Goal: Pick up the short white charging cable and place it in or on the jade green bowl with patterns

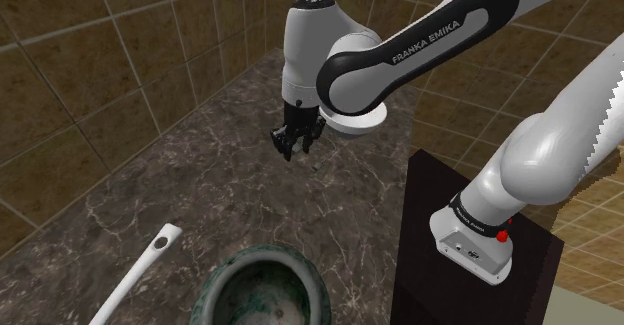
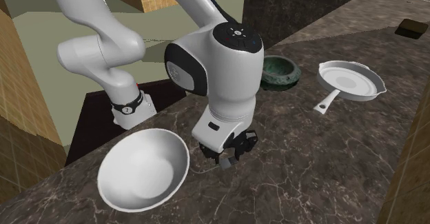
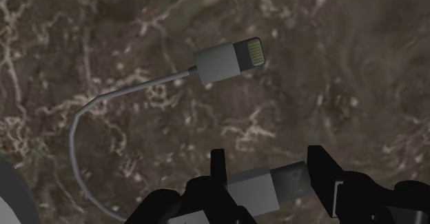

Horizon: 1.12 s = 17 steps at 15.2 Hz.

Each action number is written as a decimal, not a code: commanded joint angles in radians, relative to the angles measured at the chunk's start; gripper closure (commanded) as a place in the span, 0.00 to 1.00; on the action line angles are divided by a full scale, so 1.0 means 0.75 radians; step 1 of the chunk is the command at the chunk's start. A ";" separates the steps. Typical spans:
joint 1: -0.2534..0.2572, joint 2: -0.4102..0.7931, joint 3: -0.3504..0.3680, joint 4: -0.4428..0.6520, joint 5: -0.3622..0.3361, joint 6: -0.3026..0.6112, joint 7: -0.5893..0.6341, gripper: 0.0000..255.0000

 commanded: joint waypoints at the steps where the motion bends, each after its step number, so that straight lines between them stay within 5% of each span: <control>1: 0.000 -0.001 0.000 -0.002 0.000 0.001 0.000 1.00; 9: 0.002 -0.078 -0.010 0.041 0.045 -0.110 -0.035 1.00; 10: 0.002 -0.078 -0.010 0.041 0.045 -0.110 -0.035 0.00; 17: -0.096 0.113 -0.106 0.249 -0.070 -0.139 -0.226 0.00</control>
